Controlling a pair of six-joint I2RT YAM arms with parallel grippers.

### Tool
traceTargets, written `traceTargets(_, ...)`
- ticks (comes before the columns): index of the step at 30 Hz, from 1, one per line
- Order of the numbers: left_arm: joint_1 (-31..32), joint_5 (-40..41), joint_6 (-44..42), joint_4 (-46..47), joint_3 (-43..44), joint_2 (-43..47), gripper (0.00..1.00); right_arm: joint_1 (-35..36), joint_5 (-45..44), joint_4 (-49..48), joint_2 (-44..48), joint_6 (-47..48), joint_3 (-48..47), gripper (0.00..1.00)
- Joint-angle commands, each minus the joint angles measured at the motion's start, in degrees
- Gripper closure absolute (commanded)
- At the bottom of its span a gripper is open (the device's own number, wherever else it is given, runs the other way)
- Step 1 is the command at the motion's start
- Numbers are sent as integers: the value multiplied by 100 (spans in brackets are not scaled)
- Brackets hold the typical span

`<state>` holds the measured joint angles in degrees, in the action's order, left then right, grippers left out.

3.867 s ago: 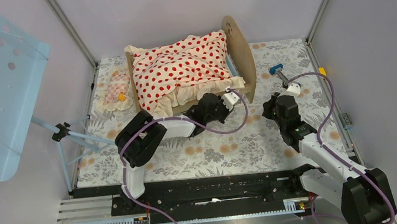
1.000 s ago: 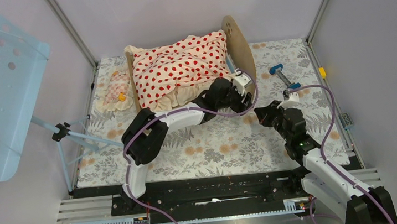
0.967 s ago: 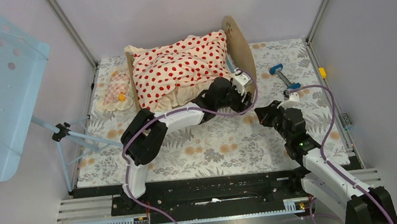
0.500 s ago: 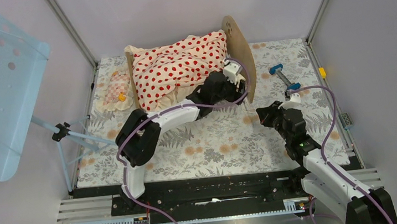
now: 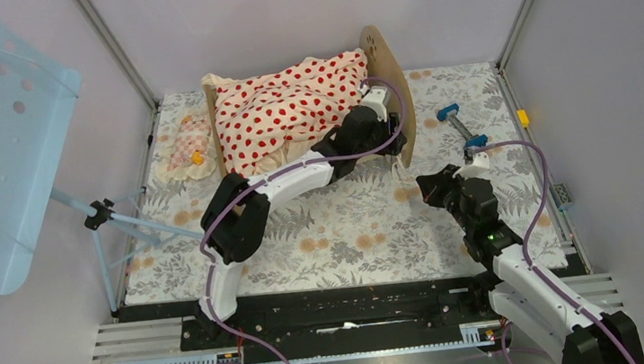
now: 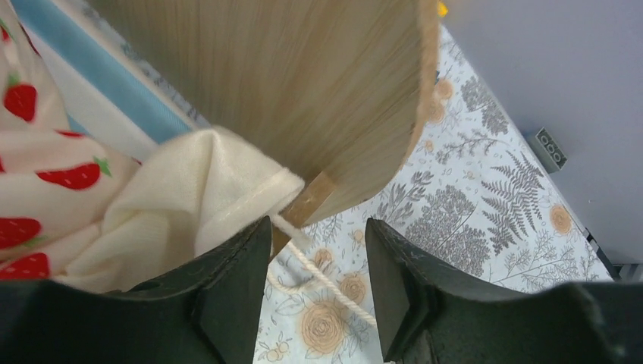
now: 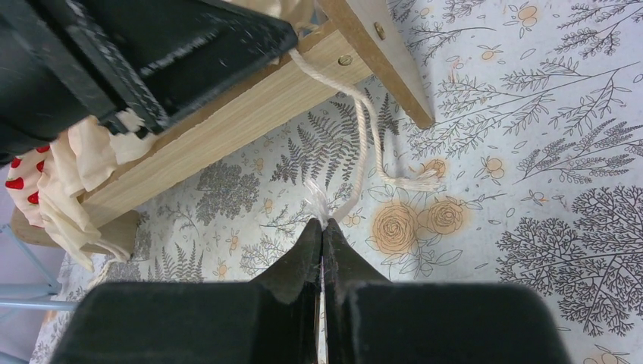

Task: Set up the pet bed
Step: Tie the ropes to the bed frame.

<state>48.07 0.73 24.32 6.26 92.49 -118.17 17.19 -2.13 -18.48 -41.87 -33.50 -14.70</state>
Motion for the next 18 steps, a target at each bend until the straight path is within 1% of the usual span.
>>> traceTargets(1,31,163,501,-366,370,-156,48,-14,-116,-76,92,-60,-9,100)
traceTargets(7,44,505,542,-493,354,-122,48,-14,-128,-66,100,-85,8,100)
traceTargets(12,29,952,607,-888,659,-267,45,-14,-140,-26,124,-87,-23,100)
traceTargets(18,21,1096,635,-1134,1031,-547,45,-14,-155,-2,135,-86,-39,100)
